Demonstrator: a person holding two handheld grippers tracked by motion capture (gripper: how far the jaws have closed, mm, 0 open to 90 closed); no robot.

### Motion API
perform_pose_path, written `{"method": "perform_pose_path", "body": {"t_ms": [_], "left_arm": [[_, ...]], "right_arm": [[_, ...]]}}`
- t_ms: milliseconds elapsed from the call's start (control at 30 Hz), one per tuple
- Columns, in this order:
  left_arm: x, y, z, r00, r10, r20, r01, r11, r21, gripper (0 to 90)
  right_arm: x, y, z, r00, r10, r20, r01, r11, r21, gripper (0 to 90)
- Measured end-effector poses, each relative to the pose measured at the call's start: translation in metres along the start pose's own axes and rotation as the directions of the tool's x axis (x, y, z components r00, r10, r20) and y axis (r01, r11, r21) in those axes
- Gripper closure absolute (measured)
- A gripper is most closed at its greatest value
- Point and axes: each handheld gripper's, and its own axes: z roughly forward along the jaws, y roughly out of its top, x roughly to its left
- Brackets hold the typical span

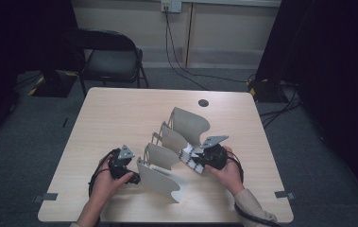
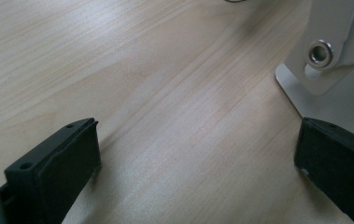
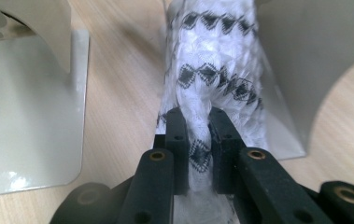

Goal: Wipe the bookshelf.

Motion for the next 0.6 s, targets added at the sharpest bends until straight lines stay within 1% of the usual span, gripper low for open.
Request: {"method": "perform_pose_path", "body": {"t_ms": [133, 233, 367, 433, 467, 533, 600], "left_arm": [[0.000, 0.000, 0.000, 1.0000, -0.001, -0.001, 0.001, 1.0000, 0.001, 0.0], [0.000, 0.000, 0.000, 1.0000, -0.001, -0.001, 0.001, 1.0000, 0.001, 0.0], [0.000, 0.000, 0.000, 1.0000, -0.001, -0.001, 0.001, 1.0000, 0.001, 0.0], [0.000, 0.000, 0.000, 1.0000, -0.001, -0.001, 0.001, 1.0000, 0.001, 0.0], [0.000, 0.000, 0.000, 1.0000, -0.001, -0.001, 0.001, 1.0000, 0.001, 0.0], [0.000, 0.000, 0.000, 1.0000, -0.001, -0.001, 0.001, 1.0000, 0.001, 0.0], [0.000, 0.000, 0.000, 1.0000, -0.001, -0.001, 0.001, 1.0000, 0.001, 0.0]], "right_arm": [[-0.004, 0.009, -0.019, 0.9995, -0.013, 0.029, 0.014, 1.000, -0.026, 81.0], [-0.006, 0.020, -0.036, 0.9985, -0.025, 0.049, 0.028, 0.998, -0.063, 81.0], [-0.010, 0.039, -0.057, 0.9965, -0.032, 0.078, 0.041, 0.992, -0.122, 81.0], [-0.012, 0.047, -0.064, 0.9945, -0.030, 0.101, 0.044, 0.989, -0.142, 81.0], [-0.013, 0.051, -0.067, 0.9942, -0.027, 0.104, 0.043, 0.988, -0.150, 81.0], [-0.017, 0.058, -0.070, 0.9910, -0.033, 0.130, 0.052, 0.988, -0.144, 81.0], [-0.022, 0.061, -0.070, 0.9903, -0.033, 0.135, 0.052, 0.989, -0.141, 81.0]]}}
